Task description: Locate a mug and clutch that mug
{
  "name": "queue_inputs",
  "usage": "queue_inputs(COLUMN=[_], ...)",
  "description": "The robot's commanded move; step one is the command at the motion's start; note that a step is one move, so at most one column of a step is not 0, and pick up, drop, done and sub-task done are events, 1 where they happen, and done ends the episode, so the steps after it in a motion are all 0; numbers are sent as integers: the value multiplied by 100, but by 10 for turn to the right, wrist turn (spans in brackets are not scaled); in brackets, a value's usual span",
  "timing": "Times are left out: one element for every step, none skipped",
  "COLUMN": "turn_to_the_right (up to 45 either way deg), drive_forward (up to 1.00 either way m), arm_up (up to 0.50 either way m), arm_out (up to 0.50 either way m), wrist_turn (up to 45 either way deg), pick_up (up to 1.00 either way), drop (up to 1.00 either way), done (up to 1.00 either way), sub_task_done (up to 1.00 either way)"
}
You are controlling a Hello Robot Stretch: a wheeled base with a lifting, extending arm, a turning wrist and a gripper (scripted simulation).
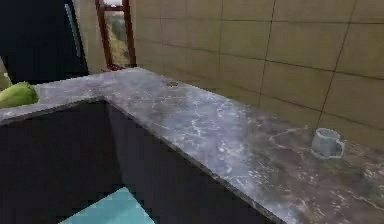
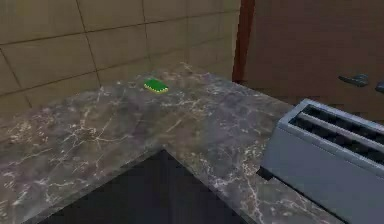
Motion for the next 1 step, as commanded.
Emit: queue_inputs(turn_to_the_right=[-450], drive_forward=[0], arm_up=[0], arm_out=[0], wrist_turn=[0], pick_up=[0], drop=[0], done=[0], sub_task_done=[0])
